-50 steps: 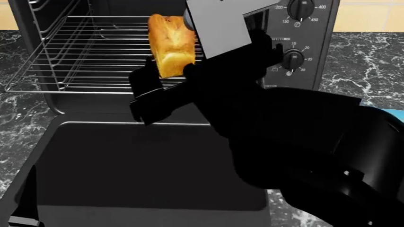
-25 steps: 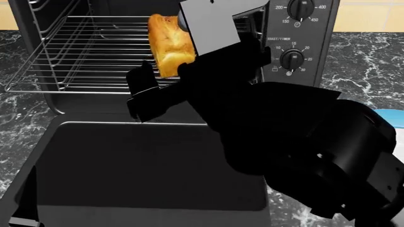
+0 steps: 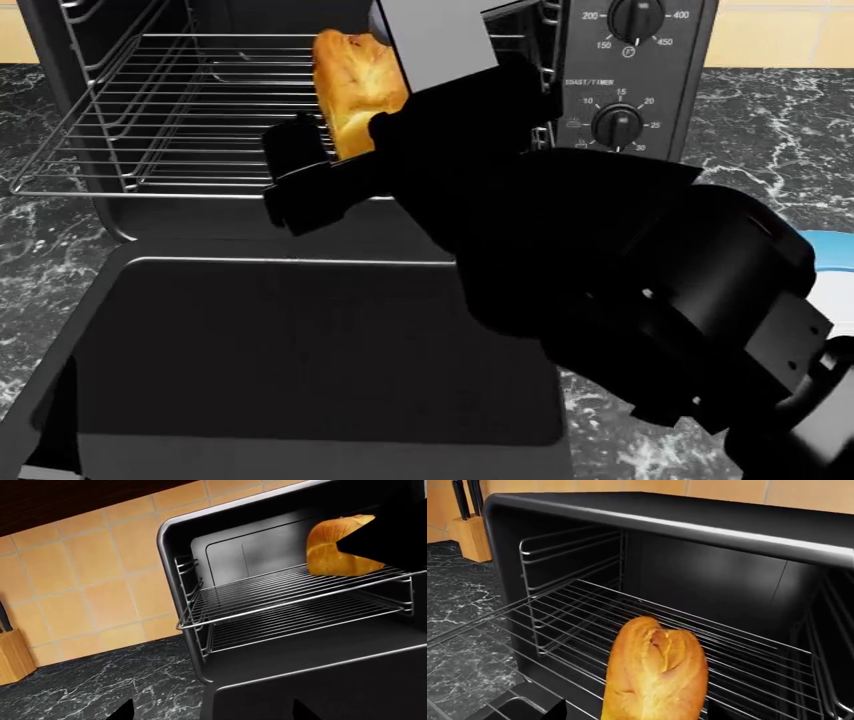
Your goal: Pick the bread from the top rack and place it on the plate on the counter.
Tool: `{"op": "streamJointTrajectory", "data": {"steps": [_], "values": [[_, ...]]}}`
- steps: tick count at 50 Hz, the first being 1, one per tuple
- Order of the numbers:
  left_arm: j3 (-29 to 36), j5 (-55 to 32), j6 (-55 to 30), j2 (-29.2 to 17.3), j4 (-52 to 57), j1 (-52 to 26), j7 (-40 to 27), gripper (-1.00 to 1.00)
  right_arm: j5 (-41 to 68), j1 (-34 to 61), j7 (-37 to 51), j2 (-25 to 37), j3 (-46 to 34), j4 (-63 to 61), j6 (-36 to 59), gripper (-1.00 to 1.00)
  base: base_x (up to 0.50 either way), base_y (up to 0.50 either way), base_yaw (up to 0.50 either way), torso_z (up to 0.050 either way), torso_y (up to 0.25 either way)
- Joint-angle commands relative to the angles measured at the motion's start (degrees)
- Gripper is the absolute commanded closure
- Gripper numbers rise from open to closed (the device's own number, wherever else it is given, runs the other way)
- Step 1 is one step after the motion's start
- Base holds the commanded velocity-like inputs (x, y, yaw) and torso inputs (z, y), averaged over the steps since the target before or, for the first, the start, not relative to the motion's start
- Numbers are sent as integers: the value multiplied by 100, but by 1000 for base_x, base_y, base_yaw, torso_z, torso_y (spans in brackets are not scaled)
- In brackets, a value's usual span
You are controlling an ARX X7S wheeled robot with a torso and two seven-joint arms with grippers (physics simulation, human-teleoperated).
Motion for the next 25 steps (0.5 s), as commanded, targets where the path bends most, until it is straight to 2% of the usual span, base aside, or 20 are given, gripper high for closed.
{"op": "streamJointTrajectory", "data": {"steps": [1,25], "values": [[22,-30,27,-48,22,9,-55,-100,-80,-10,-198,-153,-39,396,-55,-100,0,0,0,0,0],[56,-24,172,-161,2,117,-117,-100,-341,64,-622,-584,-144,1287,-215,-100,0,0,0,0,0]]}}
